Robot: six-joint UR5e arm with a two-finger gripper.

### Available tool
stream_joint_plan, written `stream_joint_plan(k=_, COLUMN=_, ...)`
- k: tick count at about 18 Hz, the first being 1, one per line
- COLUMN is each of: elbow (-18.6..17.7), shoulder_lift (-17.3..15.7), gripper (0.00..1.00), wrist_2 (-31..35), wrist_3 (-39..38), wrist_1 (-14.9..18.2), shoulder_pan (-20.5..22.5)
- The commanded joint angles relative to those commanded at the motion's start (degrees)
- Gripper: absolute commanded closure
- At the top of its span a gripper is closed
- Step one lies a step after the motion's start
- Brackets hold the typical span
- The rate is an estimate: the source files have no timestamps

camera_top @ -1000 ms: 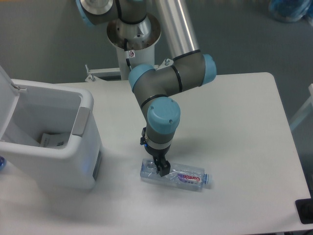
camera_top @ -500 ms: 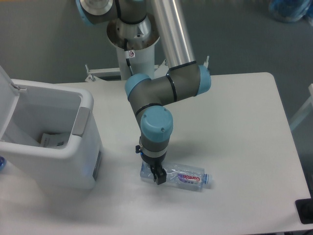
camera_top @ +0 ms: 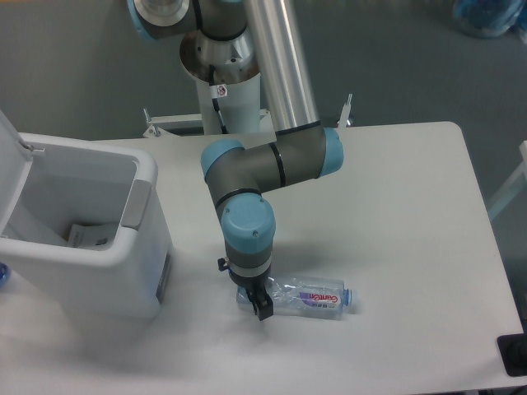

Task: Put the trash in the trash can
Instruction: 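Close the gripper around the bottle's middle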

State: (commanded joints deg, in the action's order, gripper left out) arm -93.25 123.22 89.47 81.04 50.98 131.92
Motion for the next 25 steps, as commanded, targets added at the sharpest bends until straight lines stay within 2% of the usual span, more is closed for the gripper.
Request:
stream_joint_plan(k=4, elbow=1.05, shoulder_lift=0.26, gripper=0.29, wrist_2=0.00, wrist_3=-2.81, wrist_1=0.00, shoulder_pan=0.00)
stream_joint_plan(k=14, elbow=4.04, shoulder_lift=-0.44, gripper=0.33, wrist_2=-0.61, wrist_3=-5.54, wrist_1=0.00, shoulder_pan=0.00)
stream_joint_plan(k=22, elbow=8.61, shoulder_lift=-6.32, gripper=0.33, wrist_2=-7.46, wrist_3=-11.68, wrist_1=0.09, shoulder_pan=1.84)
stream_joint_plan(k=25, elbow=11.33, shoulder_lift=-8.52, gripper=0.33, wrist_2=-12.81, wrist_3=-18.96, wrist_1=0.09, shoulder_pan=3.25)
